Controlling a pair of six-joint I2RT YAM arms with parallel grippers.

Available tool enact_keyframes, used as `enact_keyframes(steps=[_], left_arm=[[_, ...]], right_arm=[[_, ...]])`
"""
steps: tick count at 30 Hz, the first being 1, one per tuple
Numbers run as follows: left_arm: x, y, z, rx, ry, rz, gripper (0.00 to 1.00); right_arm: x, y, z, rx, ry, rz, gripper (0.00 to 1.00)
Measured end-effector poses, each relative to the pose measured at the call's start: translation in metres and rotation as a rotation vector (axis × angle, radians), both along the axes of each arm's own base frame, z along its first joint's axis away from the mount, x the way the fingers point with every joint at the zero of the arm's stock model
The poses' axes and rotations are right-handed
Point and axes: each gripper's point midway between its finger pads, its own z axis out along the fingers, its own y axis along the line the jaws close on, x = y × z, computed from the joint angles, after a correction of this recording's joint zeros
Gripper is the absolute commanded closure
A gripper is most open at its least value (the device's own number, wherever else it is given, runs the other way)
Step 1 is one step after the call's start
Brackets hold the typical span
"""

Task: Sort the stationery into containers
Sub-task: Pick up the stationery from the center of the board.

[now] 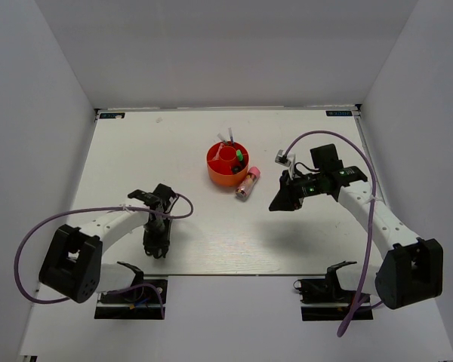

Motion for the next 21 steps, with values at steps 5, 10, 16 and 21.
enact_keyframes(steps=[5, 10, 16, 21], left_arm=[[0.003, 0.001, -0.007, 0.041, 0.000, -0.024, 0.63], [0.011, 0.001, -0.010, 0.062, -0.021, -0.037, 0.63], [0.020, 0.001, -0.011, 0.066, -0.062, -0.044, 0.65], [0.026, -0.005, -0.014, 0.057, -0.099, -0.060, 0.69]], right_arm=[[-0.001, 0.000, -0.001, 0.002, 0.004, 0.005, 0.76], [-0.001, 0.000, 0.000, 0.009, 0.007, 0.011, 0.76], [-0.001, -0.001, 0.000, 0.012, 0.013, 0.010, 0.76], [-0.003, -0.002, -0.001, 0.014, 0.022, 0.011, 0.76]])
